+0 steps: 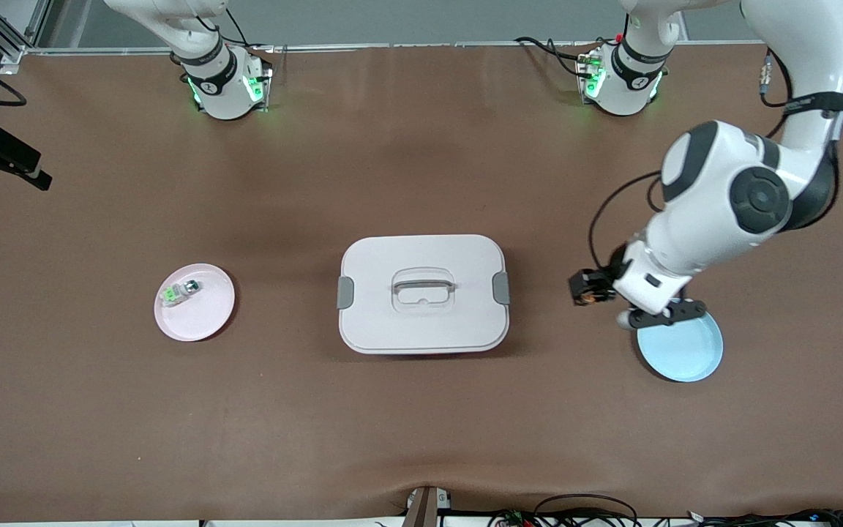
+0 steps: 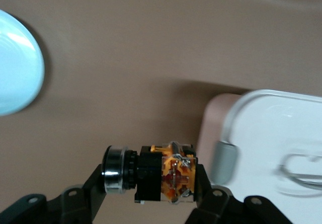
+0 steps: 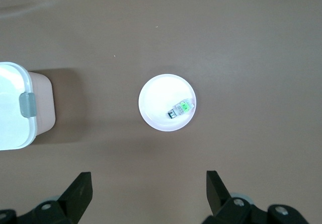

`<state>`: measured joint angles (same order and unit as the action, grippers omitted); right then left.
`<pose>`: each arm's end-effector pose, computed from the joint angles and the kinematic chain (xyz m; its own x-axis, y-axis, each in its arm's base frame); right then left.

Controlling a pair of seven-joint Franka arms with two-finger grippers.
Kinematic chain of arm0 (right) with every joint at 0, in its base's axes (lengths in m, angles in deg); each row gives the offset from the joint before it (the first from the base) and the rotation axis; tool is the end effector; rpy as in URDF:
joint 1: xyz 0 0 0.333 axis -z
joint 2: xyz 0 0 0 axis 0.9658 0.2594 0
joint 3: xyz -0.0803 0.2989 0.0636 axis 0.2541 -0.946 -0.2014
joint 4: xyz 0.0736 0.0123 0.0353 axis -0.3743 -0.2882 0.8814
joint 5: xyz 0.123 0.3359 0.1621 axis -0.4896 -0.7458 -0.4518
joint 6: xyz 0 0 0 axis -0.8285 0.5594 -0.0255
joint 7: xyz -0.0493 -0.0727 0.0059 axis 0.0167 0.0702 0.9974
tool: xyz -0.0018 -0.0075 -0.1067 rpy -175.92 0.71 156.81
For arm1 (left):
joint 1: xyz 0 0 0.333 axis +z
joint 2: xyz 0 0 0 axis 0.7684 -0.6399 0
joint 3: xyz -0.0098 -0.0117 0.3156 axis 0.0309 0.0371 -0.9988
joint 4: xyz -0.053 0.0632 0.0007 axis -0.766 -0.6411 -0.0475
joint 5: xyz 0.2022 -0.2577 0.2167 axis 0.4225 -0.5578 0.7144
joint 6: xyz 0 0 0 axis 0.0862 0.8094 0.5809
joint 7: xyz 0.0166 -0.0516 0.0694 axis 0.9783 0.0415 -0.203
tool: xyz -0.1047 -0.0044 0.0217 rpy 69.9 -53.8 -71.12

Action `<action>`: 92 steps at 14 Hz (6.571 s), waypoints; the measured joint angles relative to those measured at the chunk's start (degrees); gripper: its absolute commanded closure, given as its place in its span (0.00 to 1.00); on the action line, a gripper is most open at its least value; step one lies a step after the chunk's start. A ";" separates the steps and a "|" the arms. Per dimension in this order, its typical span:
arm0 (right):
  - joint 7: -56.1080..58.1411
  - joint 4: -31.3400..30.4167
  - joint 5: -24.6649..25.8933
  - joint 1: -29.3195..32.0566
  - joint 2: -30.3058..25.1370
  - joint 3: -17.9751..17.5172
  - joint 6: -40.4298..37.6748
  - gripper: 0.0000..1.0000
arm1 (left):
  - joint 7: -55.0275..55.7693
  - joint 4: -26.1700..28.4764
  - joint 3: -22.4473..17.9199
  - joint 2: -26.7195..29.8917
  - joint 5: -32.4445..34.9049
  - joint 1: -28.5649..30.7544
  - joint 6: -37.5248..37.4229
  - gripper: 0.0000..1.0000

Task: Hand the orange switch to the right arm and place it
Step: 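Lift the switch with the left gripper and carry it over the box, then hold the switch up while the right gripper reaches toward it, then grasp the switch with the right gripper beside the left gripper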

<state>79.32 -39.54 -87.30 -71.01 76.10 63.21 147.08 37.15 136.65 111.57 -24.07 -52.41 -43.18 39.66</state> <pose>0.5381 -0.0196 0.6652 0.9977 -0.0466 0.0490 -0.0426 -0.9960 -0.0785 0.6171 -0.2389 0.4435 0.9753 0.2149 -0.0520 0.2210 -0.9542 0.2016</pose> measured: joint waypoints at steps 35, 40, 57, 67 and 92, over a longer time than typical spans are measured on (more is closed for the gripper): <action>-33.10 -21.76 -9.97 -32.82 -2.16 -1.32 31.95 0.00 | 87.79 -17.32 6.88 -12.86 -4.83 -23.68 10.72 1.00; -35.67 -21.90 -9.97 -34.74 2.07 -1.31 38.24 0.00 | 87.91 -18.10 6.95 -12.95 -7.30 -23.71 11.00 1.00; -41.05 -20.07 -10.55 -37.26 4.63 -1.00 41.66 1.00 | 87.88 -18.30 6.75 -13.80 -11.14 -23.79 12.25 1.00; -41.24 -19.74 -10.56 -37.48 5.60 -1.00 43.04 0.27 | 87.73 -18.24 6.57 -13.98 -11.25 -23.37 12.17 0.95; -44.64 -18.19 -12.42 -37.51 8.19 -0.50 46.20 1.00 | 87.27 -18.96 6.75 -13.80 -13.38 -22.55 12.19 0.00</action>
<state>34.68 -57.73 -99.72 -108.52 84.28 62.71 193.29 124.42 117.68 118.32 -37.87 -65.80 -65.73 51.85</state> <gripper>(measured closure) 0.630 0.123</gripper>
